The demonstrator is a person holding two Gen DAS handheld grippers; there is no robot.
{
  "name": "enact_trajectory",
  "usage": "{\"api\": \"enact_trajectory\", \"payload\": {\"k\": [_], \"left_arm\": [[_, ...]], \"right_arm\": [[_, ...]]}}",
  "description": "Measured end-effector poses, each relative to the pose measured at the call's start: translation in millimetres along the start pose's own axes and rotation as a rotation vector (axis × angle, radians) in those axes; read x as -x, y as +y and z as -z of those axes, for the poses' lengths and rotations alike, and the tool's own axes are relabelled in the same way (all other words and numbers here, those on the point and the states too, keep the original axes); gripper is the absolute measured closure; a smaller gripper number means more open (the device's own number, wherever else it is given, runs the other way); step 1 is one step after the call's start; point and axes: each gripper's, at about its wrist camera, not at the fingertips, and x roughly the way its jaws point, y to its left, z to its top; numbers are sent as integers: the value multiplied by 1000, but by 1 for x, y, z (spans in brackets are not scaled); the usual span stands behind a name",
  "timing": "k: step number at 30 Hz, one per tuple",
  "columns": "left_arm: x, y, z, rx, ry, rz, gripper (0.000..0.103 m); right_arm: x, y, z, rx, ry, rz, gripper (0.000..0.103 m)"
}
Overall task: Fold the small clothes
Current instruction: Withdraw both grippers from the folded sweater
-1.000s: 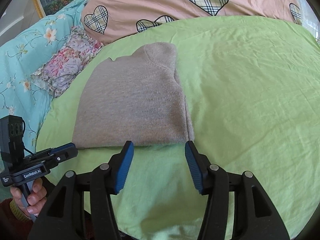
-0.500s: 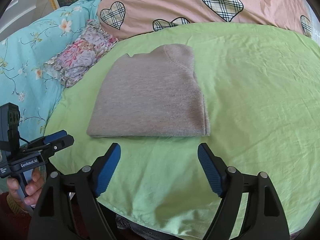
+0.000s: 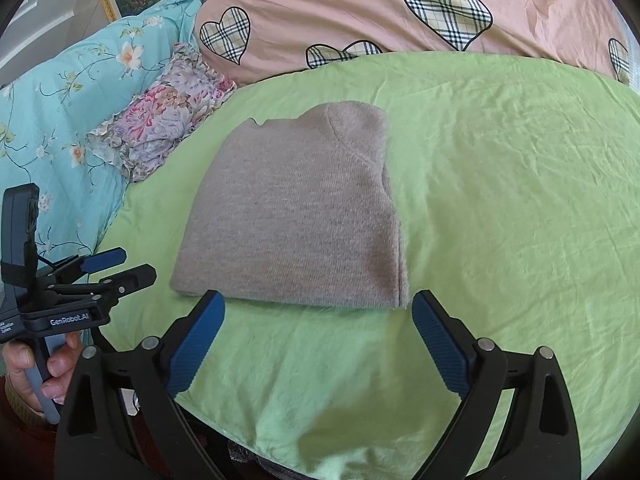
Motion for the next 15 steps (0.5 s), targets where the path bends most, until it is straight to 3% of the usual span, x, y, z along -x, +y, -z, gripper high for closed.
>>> {"api": "enact_trajectory", "payload": {"k": [15], "left_arm": [[-20,7,-13,9,13,-86,15]], "right_arm": [[-26,9,-20,40,37,-15,4]]}}
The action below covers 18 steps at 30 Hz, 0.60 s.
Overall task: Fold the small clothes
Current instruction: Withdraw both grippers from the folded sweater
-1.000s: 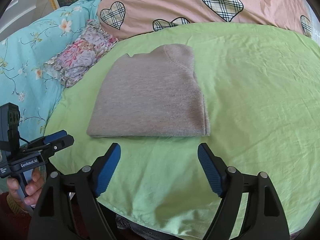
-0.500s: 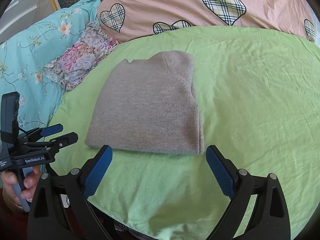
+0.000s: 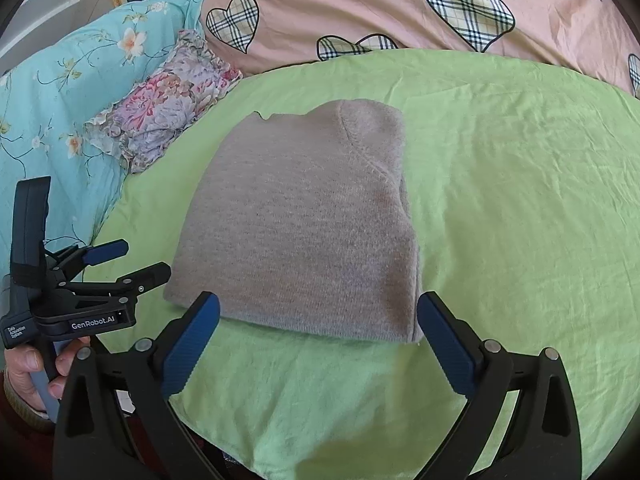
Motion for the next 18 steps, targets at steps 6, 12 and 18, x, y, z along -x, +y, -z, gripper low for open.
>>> {"api": "enact_trajectory", "payload": {"k": [6,12,18], "left_arm": [[-4,5,-8,13,-4,1,14],[-8,7,-18,18,-11,6,14],[-12,6,-31,18,-22,-4,13]], "right_arm": [[-9,4,-8,0,1,-4,4],[-16,5,-15,-1,8,-13,4],[-21,0,-28,-16,1,-20,4]]}}
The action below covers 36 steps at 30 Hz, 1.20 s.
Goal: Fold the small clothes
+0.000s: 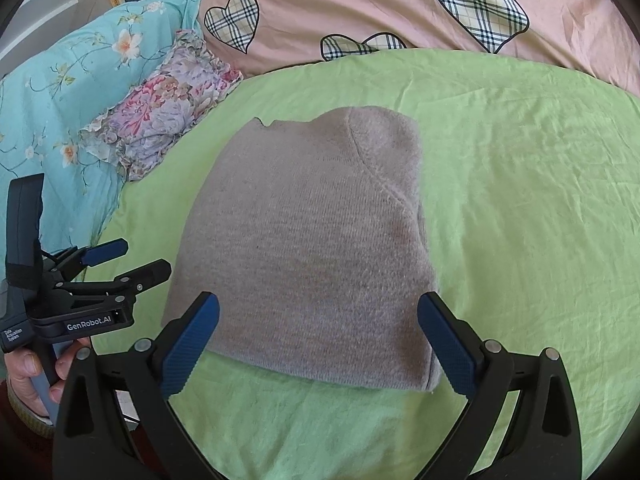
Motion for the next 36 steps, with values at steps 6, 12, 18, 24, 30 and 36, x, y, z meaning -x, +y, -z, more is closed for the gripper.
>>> {"api": "enact_trajectory", "payload": {"k": [6,12,18,24,30,36], "left_arm": [[-7,1,-15,6,-3,1,13],[-21,1,-32,16,-3,19,12],[-56,12,-57,100,24,175,12],[-94,25,-82,184,67,286,11],[-117,25,-93,201,71,420,64],[-97,5,-92,103,-28,346,66]], "right_arm": [[-9,-17,-17,-50,-12,-19,4],[-28,-38,-38,-100,-6,-67,4],[-57,-65,-64,-161,3,-137,4],[-97,-90,-82,-234,60,-142,30],[-109,-86,-88,-214,60,-181,68],[-87,-85,-87,-189,-27,-163,80]]}}
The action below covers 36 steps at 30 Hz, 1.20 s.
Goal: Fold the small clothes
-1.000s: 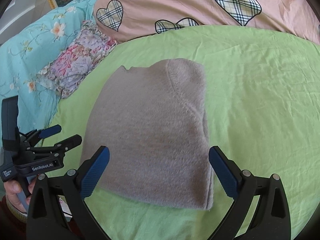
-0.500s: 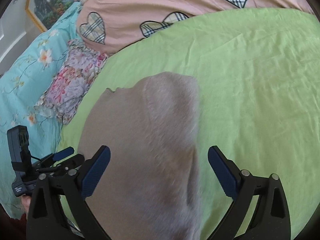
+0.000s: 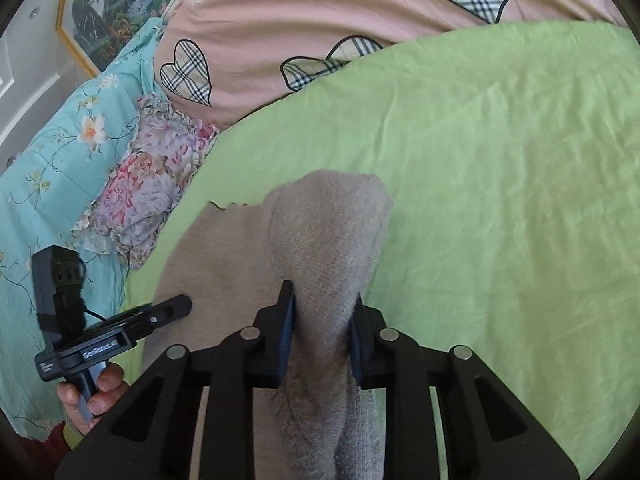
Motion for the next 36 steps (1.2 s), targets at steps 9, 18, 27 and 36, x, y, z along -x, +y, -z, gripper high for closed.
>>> {"api": "enact_trajectory", "payload": {"k": [9,18,27,36], "left_arm": [[-31,32,-26,83,55,40,45],[-48,30,-47,66,72,-40,69],[38,-2,2,-24,-13,-63,71],[88,-33,70,-91,-41,-88,58]], "right_arm": [[-16,-14,7,-18,21,42,80],[-13,-20,11,-73,21,39,77],[51,7,33,-71,-63,21,63],[85,36,70,-19,-68,35,47]]}}
